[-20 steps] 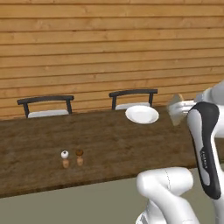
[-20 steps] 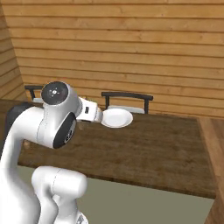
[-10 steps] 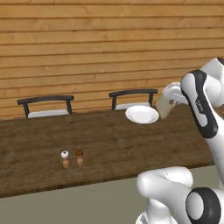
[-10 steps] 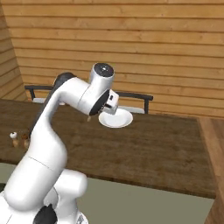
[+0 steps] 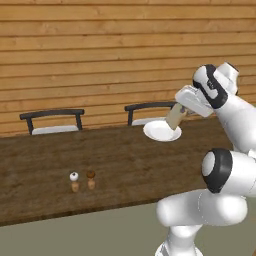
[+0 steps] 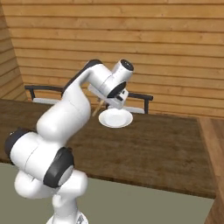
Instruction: Start the toaster. Once the lever pops up, take the bread to the plate on the dining counter.
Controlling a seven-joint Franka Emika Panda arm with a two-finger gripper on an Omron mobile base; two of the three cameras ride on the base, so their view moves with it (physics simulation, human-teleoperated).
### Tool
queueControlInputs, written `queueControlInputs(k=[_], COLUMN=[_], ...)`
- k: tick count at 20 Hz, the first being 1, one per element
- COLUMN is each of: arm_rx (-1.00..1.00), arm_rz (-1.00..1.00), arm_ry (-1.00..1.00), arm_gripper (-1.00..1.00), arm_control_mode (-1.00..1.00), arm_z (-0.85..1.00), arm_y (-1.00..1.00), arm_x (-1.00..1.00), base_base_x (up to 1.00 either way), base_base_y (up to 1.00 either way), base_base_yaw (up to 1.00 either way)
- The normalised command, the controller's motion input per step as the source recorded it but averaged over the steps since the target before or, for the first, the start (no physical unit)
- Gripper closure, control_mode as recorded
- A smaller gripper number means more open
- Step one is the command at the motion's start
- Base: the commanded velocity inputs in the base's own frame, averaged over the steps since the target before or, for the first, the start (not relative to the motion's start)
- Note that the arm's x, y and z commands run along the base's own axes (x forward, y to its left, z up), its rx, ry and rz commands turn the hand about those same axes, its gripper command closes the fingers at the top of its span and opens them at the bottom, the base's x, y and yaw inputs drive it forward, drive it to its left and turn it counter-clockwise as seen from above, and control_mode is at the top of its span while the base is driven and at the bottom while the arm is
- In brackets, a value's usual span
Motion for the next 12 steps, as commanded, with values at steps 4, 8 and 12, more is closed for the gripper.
queueControlInputs(k=[4,8,12], arm_rx=[0.00,-0.05,-0.06], arm_rz=[0.06,0.08,0.04], arm_ry=[0.00,0.00,0.00], arm_gripper=[1.00,1.00,1.00], arm_control_mode=[-1.00,-1.00,-1.00], arm_z=[-0.61,-0.52,-0.34], arm_y=[0.00,0.00,0.00], arm_x=[0.95,0.28,0.58], base_base_x=[0.00,0.00,0.00], base_base_y=[0.00,0.00,0.00], base_base_yaw=[0.00,0.00,0.00])
